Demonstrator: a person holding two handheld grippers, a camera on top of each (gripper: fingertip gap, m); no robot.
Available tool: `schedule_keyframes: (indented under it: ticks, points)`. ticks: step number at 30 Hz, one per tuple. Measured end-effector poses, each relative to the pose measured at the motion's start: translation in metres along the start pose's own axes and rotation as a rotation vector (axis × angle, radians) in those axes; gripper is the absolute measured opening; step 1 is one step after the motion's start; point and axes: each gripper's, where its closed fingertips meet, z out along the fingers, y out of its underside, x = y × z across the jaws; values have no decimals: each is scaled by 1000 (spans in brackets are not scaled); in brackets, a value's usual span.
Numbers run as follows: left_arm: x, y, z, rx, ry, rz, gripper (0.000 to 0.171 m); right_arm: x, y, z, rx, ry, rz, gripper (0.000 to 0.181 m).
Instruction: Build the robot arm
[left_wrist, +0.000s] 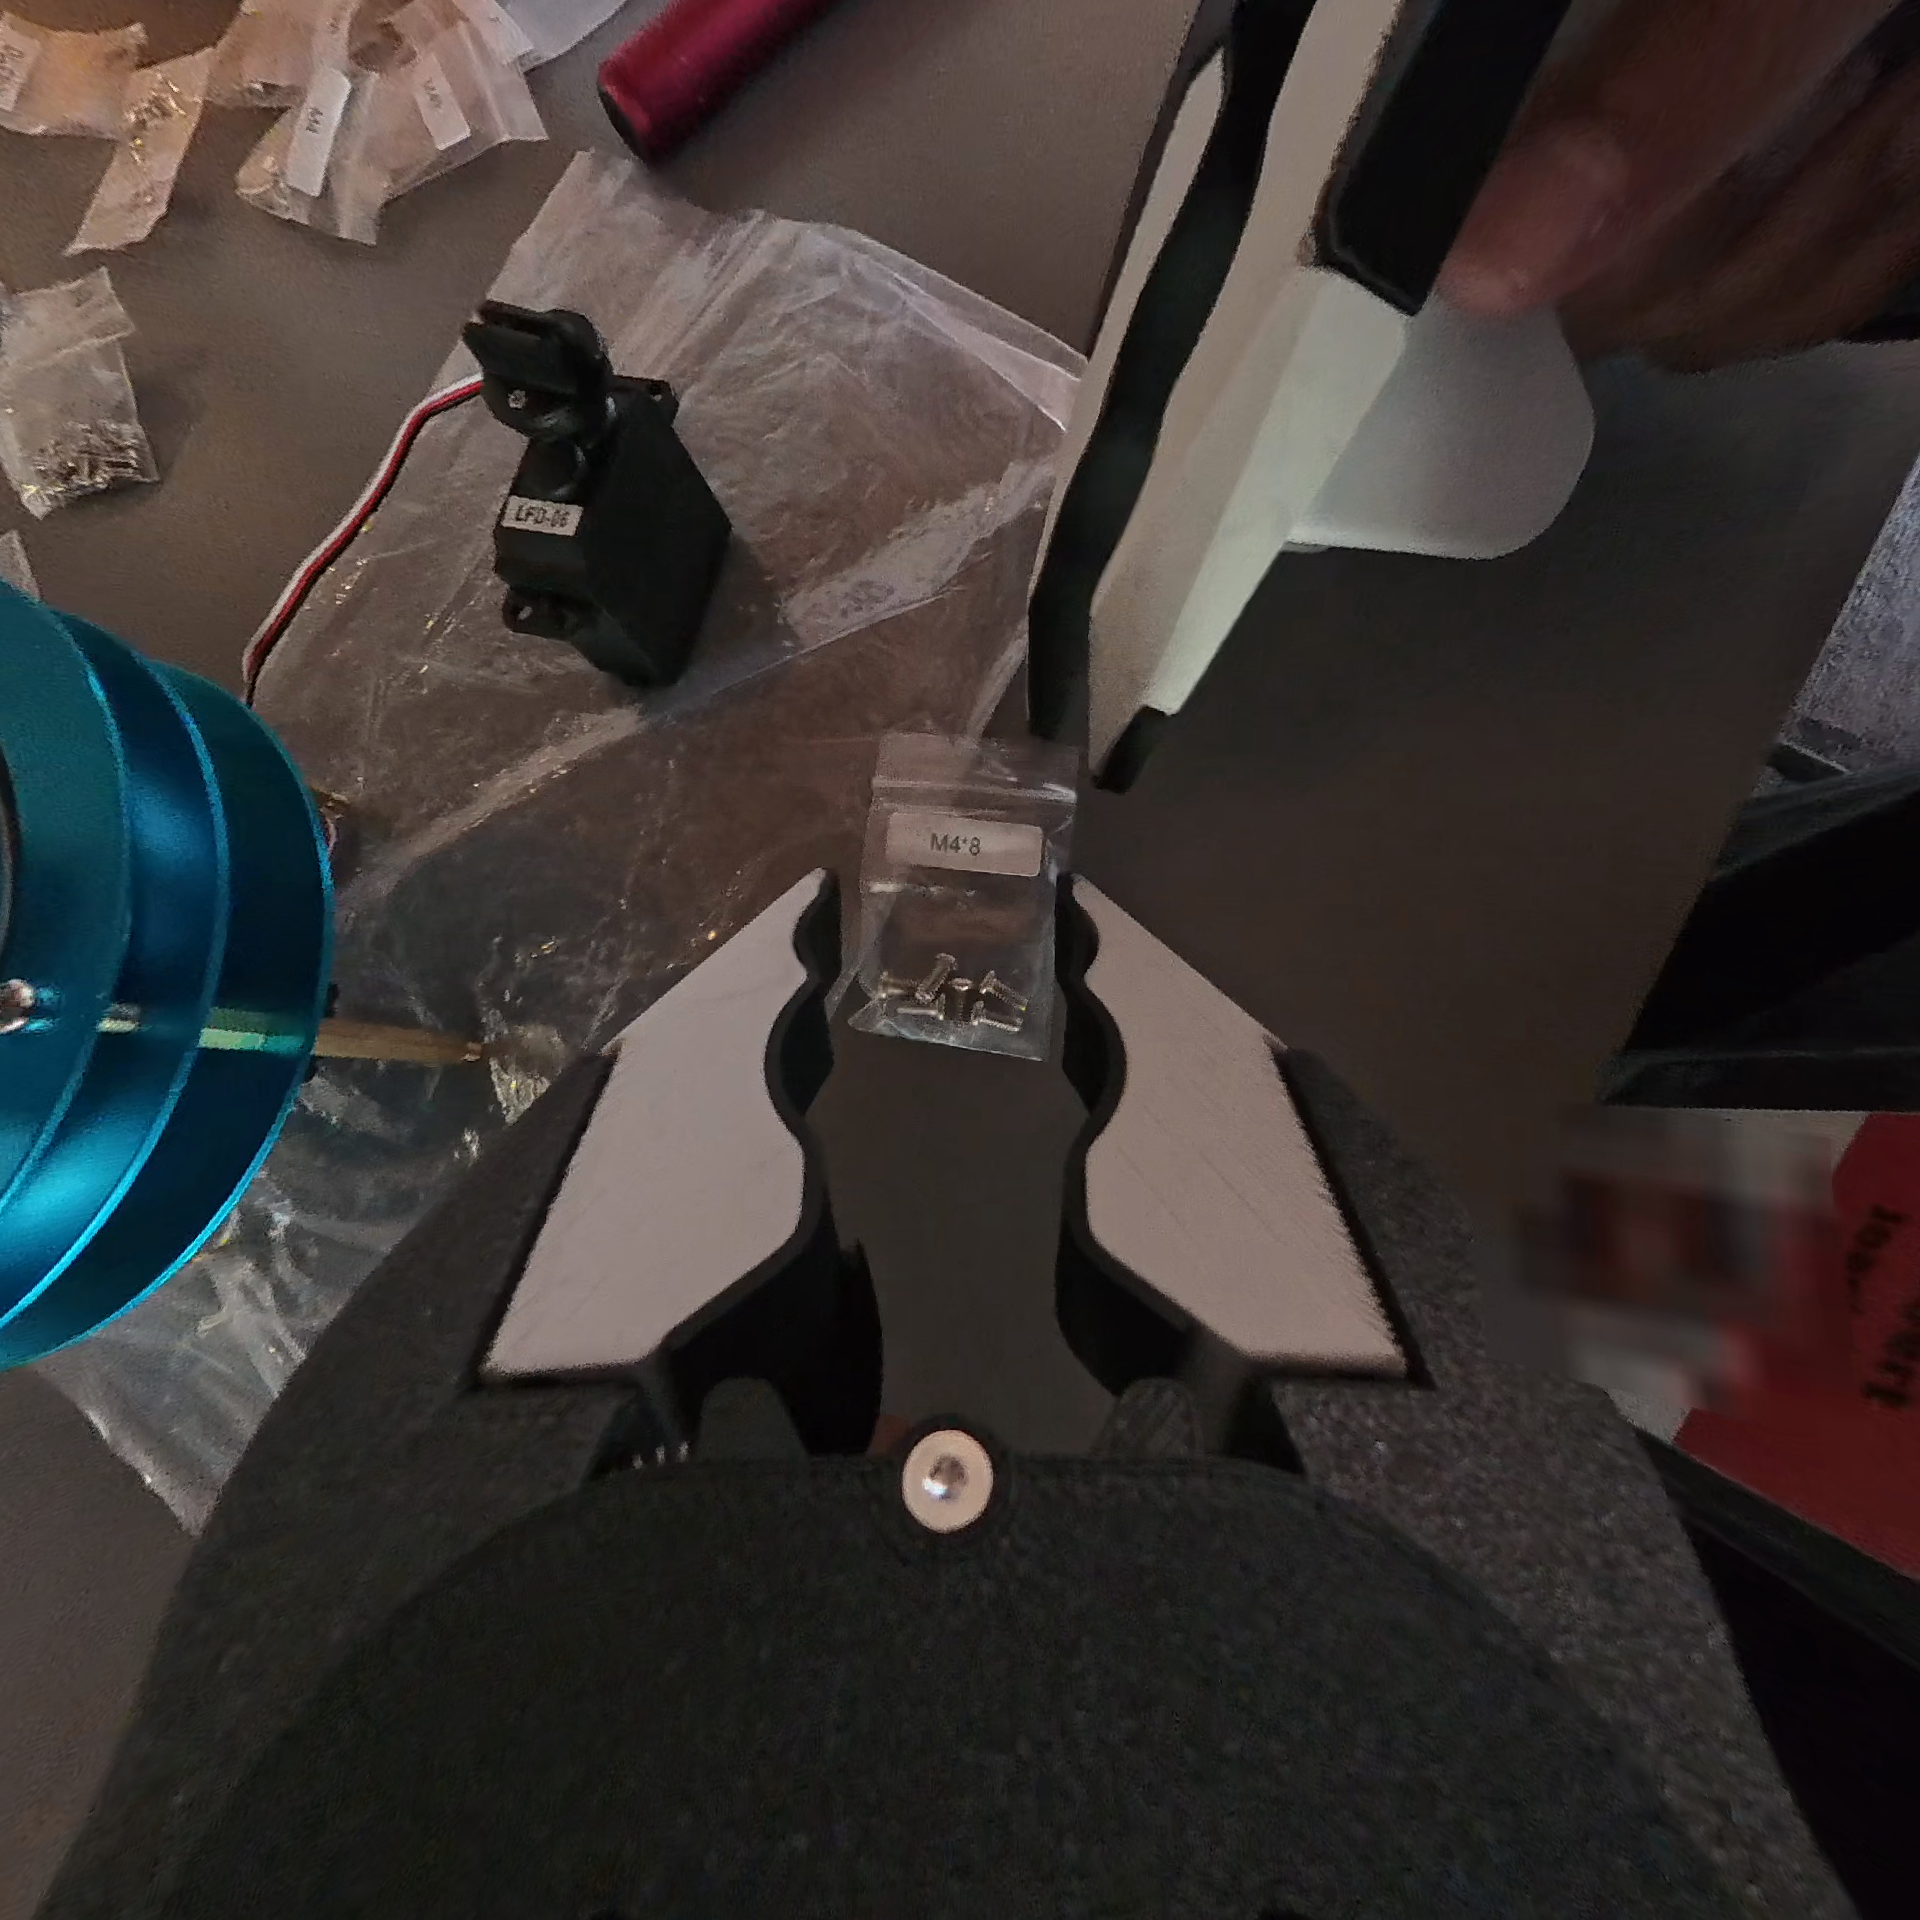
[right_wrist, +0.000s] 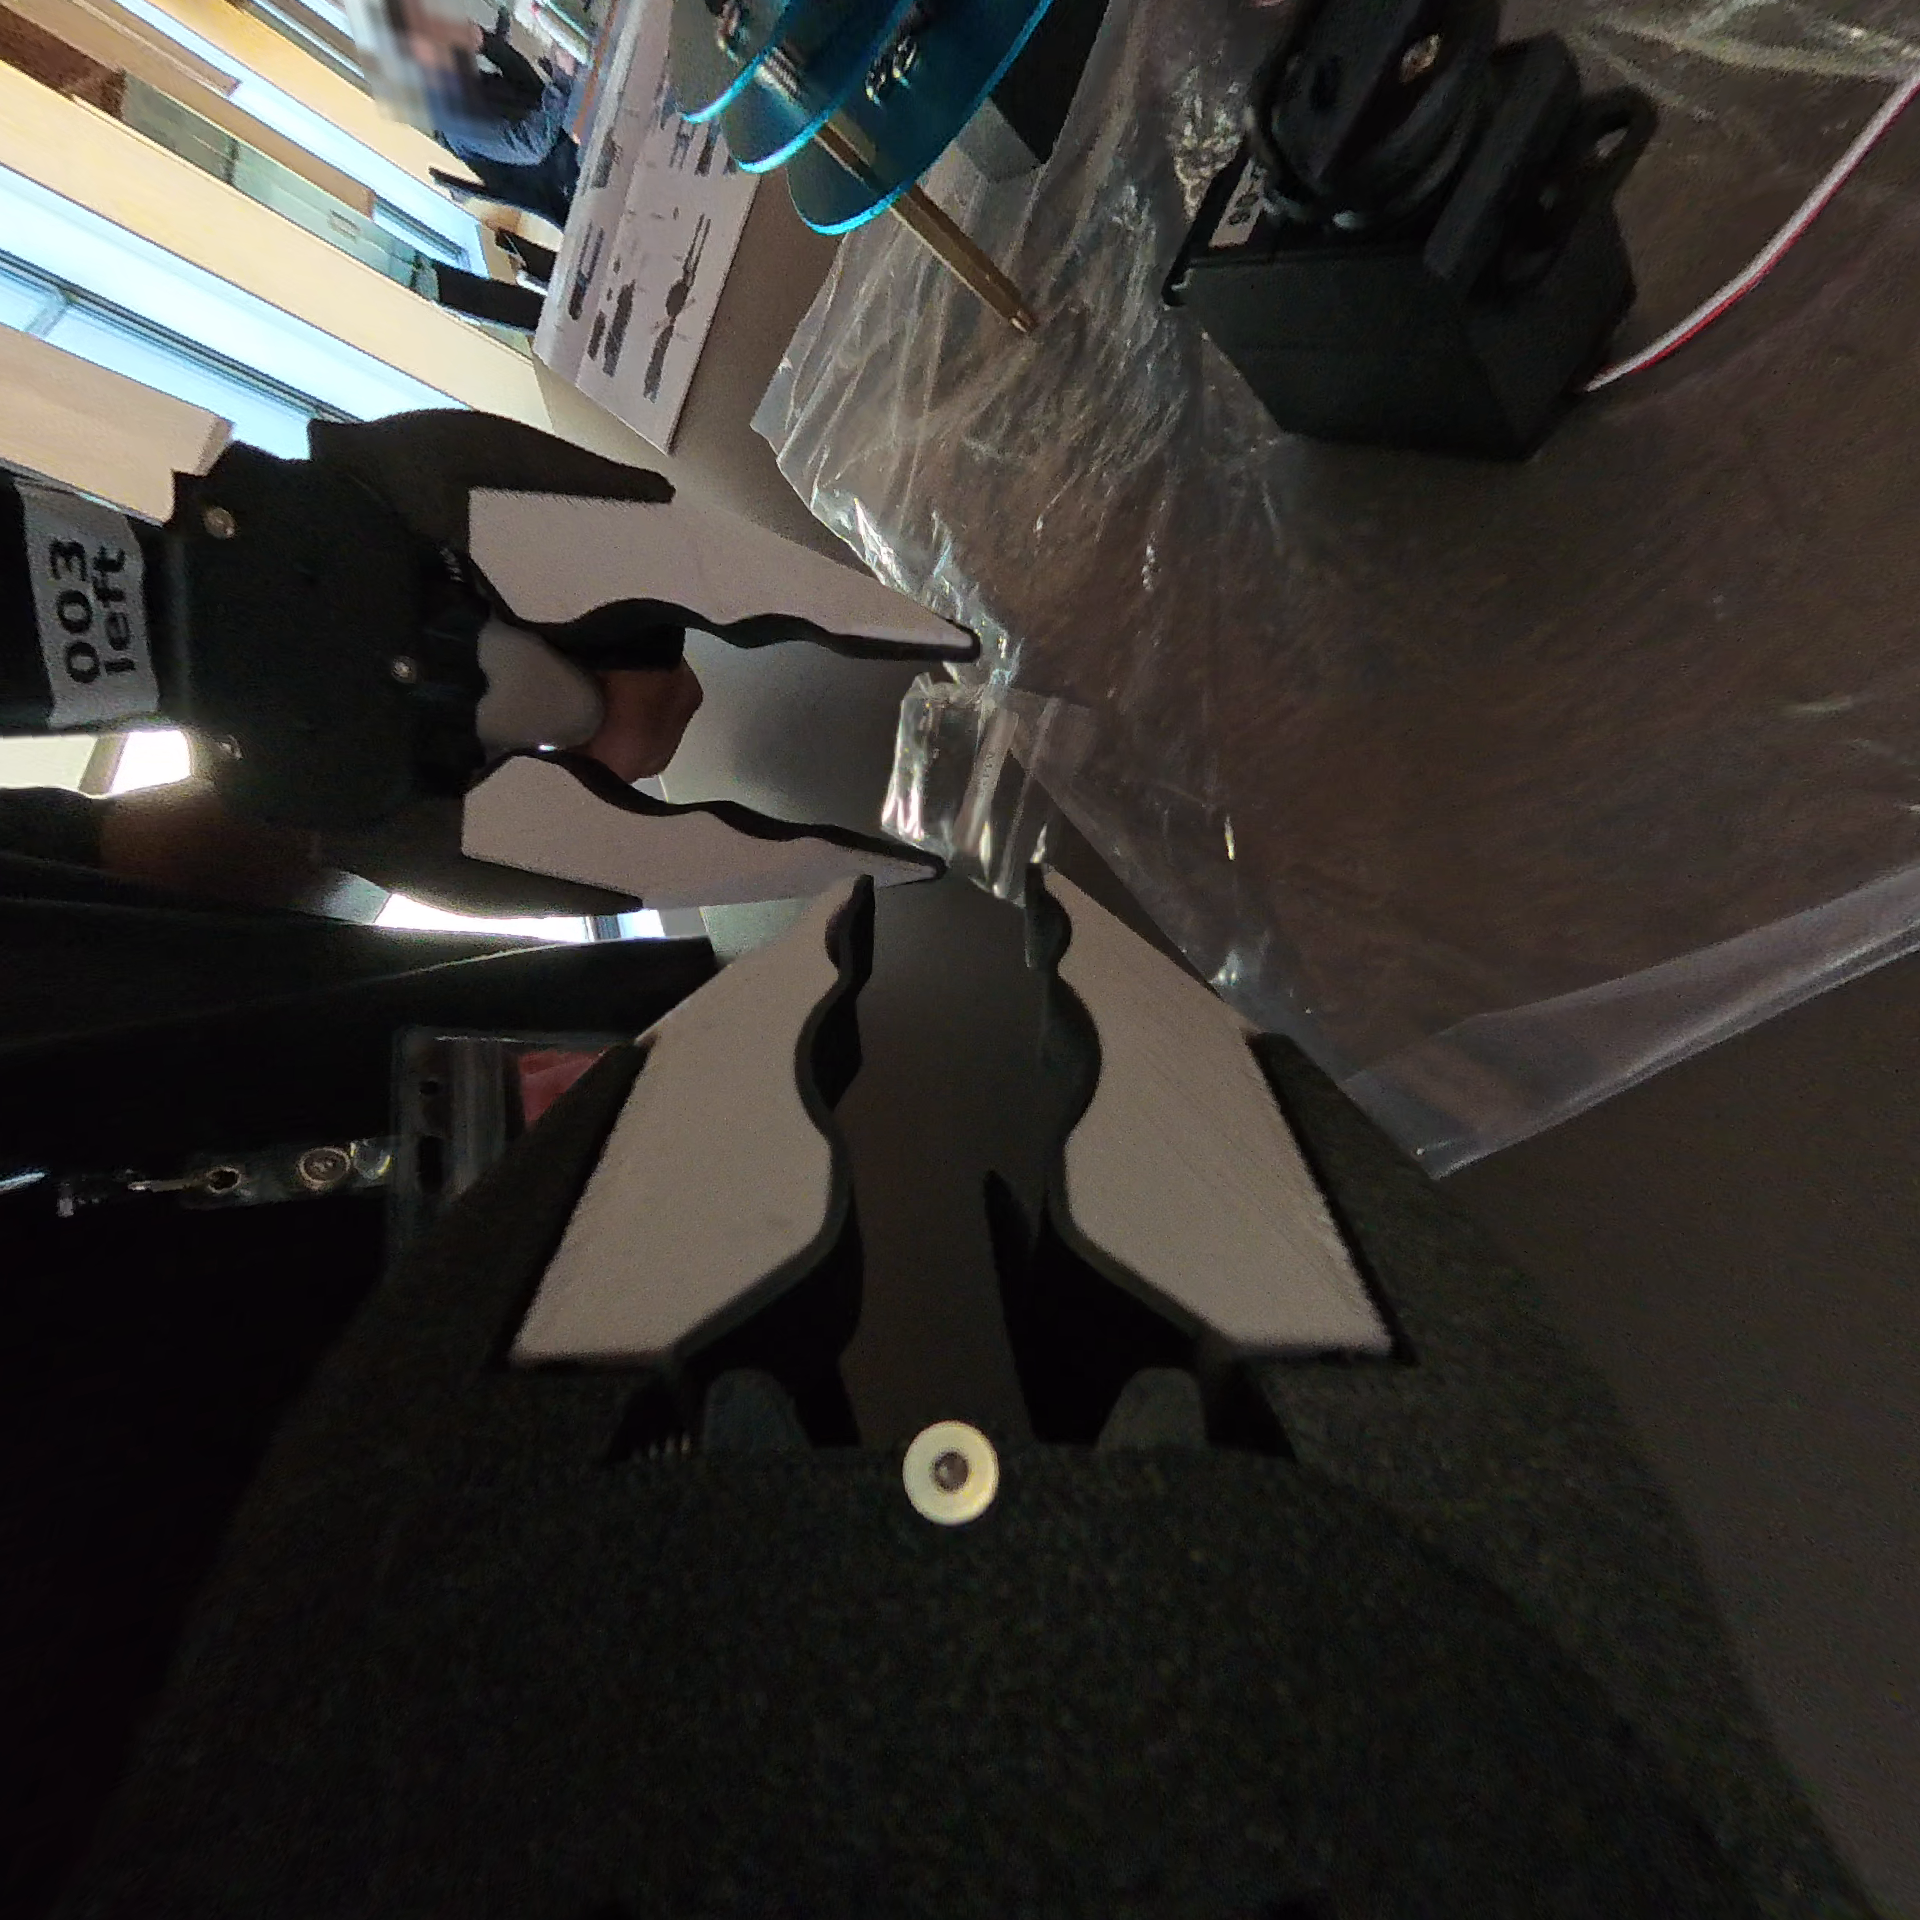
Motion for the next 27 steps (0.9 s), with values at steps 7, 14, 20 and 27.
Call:
schedule_keyframes:
  ticks: [7,14,20,27]
  points:
    - [3,2,2,5,28,-18,36,4,-4,-1,26,-2,13,23]
    - [4,2,2,12,35,-30,35,9,-6,4,9,15,-3,19]
    - [3,3,2,15,40,-36,35,12,-6,7,-7,29,-14,10]
    - [3,4,1,19,44,-52,35,14,-6,12,-21,71,-53,0]
